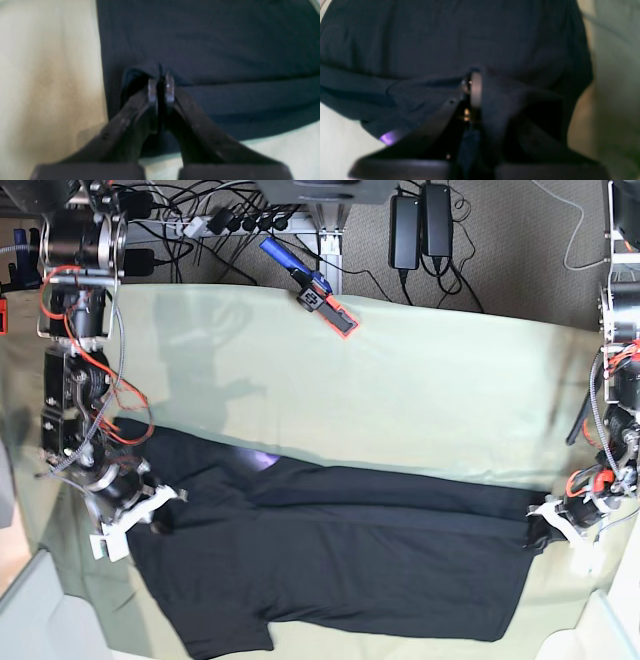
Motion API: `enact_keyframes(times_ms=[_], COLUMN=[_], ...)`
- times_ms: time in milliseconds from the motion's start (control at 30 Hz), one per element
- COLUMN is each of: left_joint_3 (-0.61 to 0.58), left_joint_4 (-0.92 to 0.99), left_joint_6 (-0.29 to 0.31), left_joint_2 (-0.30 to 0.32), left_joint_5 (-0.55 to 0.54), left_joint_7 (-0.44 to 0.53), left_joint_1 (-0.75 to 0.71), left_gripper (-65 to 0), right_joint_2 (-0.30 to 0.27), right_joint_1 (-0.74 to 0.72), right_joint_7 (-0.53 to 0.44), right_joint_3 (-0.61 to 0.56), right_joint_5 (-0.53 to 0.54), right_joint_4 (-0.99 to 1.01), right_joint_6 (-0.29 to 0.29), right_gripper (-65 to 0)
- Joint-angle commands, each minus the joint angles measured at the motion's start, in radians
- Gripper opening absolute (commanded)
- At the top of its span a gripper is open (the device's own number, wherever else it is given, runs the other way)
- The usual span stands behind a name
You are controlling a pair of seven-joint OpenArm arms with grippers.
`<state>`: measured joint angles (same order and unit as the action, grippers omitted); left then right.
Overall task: Fold the T-shirt properly
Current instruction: 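Lift the shirt with both grippers and slide it away from the arm bases, then hold both corners and lower the shirt onto the cloth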
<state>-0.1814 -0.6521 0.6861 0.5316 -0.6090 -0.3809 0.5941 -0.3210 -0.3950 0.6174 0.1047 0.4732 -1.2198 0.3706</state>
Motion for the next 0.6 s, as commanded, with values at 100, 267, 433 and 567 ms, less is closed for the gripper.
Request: enact_keyframes(times_ms=[100, 267, 433, 567], left_joint_3=[-0.003, -0.003, -0.002, 0.017], left_joint_4=[-0.012, -0.005, -0.002, -0.002], left_joint_6=[0.012, 0.012, 0.012, 0.012], left_joint_2=[0.011, 0.009, 0.010, 0.016], left_joint_5=[0.021, 0.084, 0.048, -0.043], left_joint_7=[0.044, 0.071, 0.014, -0.053], left_joint_1=[0.034, 0.035, 0.035, 0.035], left_gripper=[-60.4, -31.4, -29.5, -29.5], right_joint_2=[-0.013, -0.008, -0.003, 0.000], right_joint_1=[-0.085, -0.095, -0.095, -0.094], right_joint_7=[-0.042, -0.045, -0.067, -0.023], right_joint_3=[-0.034, -0.036, -0.031, 0.048], right_joint_5=[-0.010, -0.012, -0.022, -0.018], right_joint_4=[0.053, 0.084, 0.096, 0.081], right_joint_6=[0.063, 0.063, 0.063, 0.063], right_gripper=[-65.0, -61.7, -20.5, -20.7])
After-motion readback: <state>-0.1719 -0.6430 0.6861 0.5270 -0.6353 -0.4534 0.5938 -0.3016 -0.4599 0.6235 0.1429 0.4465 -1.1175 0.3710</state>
